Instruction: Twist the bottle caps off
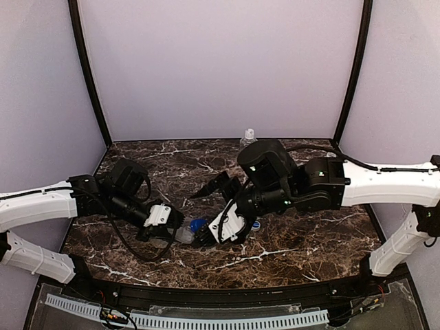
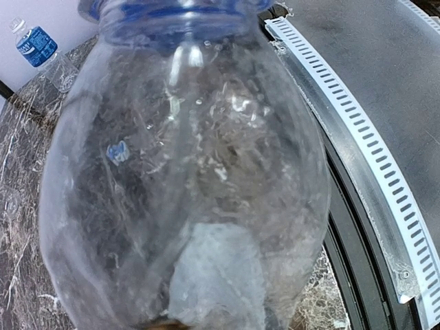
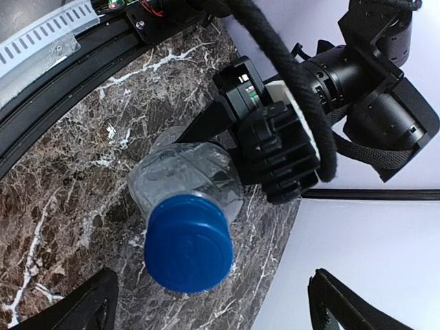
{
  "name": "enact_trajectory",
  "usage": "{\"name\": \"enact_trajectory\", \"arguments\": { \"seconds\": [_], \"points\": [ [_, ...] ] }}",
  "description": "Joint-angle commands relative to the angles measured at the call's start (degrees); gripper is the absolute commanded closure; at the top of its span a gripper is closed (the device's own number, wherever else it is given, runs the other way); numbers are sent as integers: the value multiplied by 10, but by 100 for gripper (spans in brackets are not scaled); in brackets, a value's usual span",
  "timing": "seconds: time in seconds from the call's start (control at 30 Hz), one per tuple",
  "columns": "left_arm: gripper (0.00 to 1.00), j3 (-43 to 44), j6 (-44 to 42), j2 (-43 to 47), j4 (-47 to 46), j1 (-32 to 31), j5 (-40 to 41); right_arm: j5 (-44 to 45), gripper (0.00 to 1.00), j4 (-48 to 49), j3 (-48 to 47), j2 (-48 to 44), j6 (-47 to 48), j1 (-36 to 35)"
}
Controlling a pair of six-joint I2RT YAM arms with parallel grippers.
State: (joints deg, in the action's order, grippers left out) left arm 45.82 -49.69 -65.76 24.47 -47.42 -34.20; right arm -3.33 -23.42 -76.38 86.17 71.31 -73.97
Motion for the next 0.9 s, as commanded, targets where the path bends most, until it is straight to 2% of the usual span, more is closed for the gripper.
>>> {"name": "enact_trajectory", "arguments": {
  "seconds": [0.0, 0.1, 0.13, 0.27, 0.37, 0.47, 0.57, 0.73, 0.87],
  "points": [
    [85, -8, 26, 15, -10, 1, 14, 24, 2, 71, 27, -47, -95, 8],
    [85, -20, 89, 20, -64, 2, 71, -3, 1, 99, 39, -80, -196, 22],
    [85, -30, 106, 21, -114, 2, 110, -18, 1, 106, 36, -86, -239, 29],
    [80, -60, 188, 24, -281, 2, 246, -52, 1, 120, -16, -70, -506, 86],
    [77, -69, 191, 22, -340, 1, 308, -33, 11, 115, -59, -30, -694, 124],
    [76, -68, 194, 17, -364, 2, 358, 0, 17, 110, -88, 4, -810, 132],
    [76, -69, 195, 18, -360, 1, 361, -9, 22, 117, -101, 25, -861, 132],
    [76, -71, 197, 20, -359, 1, 362, -35, 25, 95, -127, 57, -861, 133],
    [76, -71, 194, 19, -361, 1, 361, -43, 35, 80, -142, 74, -858, 132]
  ]
}}
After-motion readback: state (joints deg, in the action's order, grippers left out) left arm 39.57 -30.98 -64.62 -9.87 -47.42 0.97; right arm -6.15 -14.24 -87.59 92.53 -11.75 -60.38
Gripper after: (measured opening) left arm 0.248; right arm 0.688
